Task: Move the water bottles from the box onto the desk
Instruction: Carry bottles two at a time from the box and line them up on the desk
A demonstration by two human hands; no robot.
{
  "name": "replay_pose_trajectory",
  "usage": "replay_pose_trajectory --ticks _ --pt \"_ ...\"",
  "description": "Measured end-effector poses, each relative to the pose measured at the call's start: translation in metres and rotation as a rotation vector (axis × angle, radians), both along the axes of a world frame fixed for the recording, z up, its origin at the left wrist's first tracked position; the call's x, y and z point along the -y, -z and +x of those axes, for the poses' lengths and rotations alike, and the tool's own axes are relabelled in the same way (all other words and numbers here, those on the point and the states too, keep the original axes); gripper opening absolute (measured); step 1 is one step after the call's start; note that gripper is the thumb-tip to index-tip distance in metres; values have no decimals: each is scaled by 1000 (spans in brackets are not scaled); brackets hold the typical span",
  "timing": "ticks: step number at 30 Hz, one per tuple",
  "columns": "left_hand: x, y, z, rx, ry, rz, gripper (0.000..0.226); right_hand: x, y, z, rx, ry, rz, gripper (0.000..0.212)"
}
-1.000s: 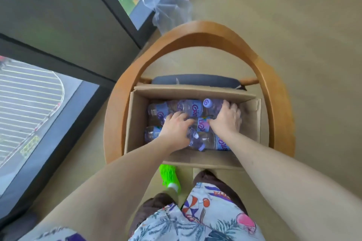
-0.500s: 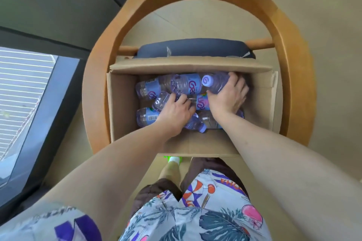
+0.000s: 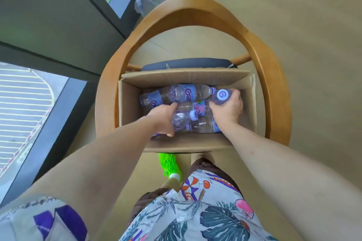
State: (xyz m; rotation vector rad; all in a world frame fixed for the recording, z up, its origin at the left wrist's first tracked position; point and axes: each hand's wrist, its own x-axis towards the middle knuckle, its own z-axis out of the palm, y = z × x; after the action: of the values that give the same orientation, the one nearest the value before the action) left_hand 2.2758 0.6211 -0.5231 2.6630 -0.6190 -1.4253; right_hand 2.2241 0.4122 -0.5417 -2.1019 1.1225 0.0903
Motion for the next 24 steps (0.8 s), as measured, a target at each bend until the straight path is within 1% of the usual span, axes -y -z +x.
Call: replay_pose_trajectory --ticks 3,7,9,11,12,14,16,19,21,24 --pt "-17 -27 4 -8 -224 -28 82 -7 -34 0 42 -20 35 68" --pt "-36 -73 5 29 -434 -131 94 -30 -90 0 183 -52 98 61" --pt "-45 -99 1 55 -545 -207 99 -44 -119 -1 234 -21 188 61" --pt "-54 -127 -5 69 -652 -277 104 -55 -147 -1 301 37 339 61" --pt "-60 -140 -7 88 -703 -316 102 -60 -161 -1 335 47 401 62" --pt "-75 -163 -12 126 -825 -434 84 -71 -189 1 394 22 501 62" --pt "-90 -187 -16 125 -965 -575 65 -82 -215 5 454 -19 636 59" --pt "-113 -225 -26 118 -1137 -705 39 -101 -246 14 494 -105 868 47" --pt "-127 -249 -35 127 -1203 -768 31 -116 -263 21 457 -193 1003 42" --pt "-147 -275 -50 187 -1288 -880 27 -141 -281 33 330 -376 1081 42"
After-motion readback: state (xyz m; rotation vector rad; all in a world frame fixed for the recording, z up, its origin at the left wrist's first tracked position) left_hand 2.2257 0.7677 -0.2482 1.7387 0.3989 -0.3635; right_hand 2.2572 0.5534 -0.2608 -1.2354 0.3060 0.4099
